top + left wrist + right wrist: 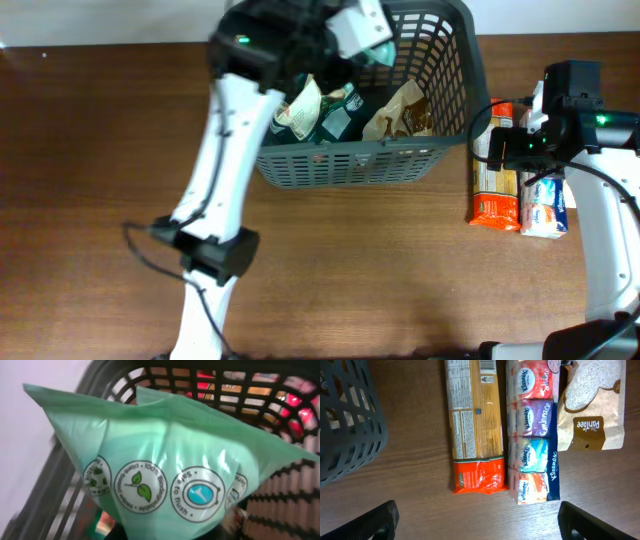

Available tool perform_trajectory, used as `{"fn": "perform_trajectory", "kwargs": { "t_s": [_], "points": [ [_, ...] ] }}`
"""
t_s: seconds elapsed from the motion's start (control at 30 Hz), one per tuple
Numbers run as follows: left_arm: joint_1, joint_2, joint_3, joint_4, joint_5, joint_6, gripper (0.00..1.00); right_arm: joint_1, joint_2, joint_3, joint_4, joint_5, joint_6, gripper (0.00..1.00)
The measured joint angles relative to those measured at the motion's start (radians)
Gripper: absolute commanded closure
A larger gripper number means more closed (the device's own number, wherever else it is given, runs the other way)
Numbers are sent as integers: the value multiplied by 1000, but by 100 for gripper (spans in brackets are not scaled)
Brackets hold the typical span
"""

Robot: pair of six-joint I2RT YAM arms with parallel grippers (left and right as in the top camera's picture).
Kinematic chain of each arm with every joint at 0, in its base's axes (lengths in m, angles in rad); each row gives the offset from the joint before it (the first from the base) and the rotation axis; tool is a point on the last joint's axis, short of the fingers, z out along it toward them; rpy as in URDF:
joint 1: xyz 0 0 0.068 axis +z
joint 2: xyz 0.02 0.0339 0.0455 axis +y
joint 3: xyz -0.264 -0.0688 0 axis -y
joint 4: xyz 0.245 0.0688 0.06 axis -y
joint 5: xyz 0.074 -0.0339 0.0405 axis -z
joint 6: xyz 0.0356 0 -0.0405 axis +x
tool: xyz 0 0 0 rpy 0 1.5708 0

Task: Pack container
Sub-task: 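Lift the mint-green bar and carry it over the basket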

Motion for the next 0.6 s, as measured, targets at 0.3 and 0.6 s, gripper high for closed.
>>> {"fn": "perform_trajectory", "kwargs": {
  "t_s": [0.3,0.6],
  "points": [
    [-80,182,0,180,-2,48,98,0,0,0,0,0,0,1],
    [-92,226,0,227,-32,69,45,0,0,0,0,0,0,1]
  ]
}}
